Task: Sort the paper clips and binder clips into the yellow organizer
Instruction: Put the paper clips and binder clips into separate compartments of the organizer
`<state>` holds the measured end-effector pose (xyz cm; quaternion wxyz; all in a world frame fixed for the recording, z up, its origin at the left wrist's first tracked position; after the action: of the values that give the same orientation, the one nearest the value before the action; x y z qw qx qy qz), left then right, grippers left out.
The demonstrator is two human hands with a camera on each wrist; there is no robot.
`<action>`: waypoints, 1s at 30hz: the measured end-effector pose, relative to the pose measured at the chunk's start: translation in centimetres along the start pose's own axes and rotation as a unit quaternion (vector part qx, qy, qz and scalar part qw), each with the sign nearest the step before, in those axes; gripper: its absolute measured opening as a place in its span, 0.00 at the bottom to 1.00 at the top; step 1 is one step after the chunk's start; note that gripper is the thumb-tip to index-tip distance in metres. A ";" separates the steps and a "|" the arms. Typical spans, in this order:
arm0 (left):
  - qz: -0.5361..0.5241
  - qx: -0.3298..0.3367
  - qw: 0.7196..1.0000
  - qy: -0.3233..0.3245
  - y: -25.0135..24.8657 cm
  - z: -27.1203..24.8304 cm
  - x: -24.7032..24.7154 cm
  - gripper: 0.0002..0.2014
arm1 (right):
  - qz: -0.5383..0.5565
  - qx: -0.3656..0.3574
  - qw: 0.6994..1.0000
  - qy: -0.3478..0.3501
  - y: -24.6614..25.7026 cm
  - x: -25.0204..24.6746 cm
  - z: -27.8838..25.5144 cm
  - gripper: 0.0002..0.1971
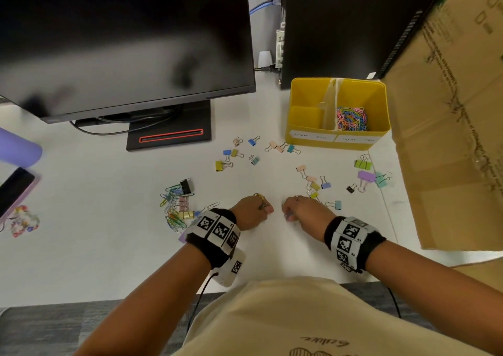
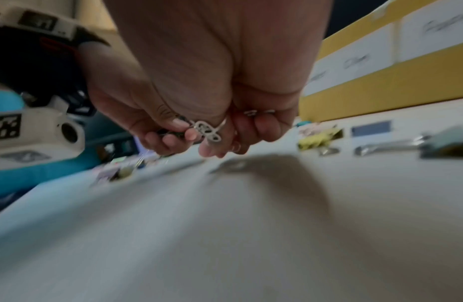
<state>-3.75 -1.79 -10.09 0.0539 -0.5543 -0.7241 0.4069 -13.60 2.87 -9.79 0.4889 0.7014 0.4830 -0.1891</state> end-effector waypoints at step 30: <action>0.017 0.062 0.960 -0.273 -1.6 -5.6 -11.2 0.11 | 0.067 -0.090 0.966 -0.235 1.2 -13.5 0.6 0.09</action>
<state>2.19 -8.40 -1.16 -0.1180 -0.4298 -0.6750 0.5880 -18.67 -4.40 0.52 0.6612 0.6211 0.3219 -0.2710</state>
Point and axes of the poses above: each hand's wrist, its own z-axis towards the middle knuckle, its own x-axis out of the palm, y = z × x, the point moved 8 cm from there along z, towards the middle knuckle, and after that the axes turned 2 degrees about -z, right-handed, at the moved point
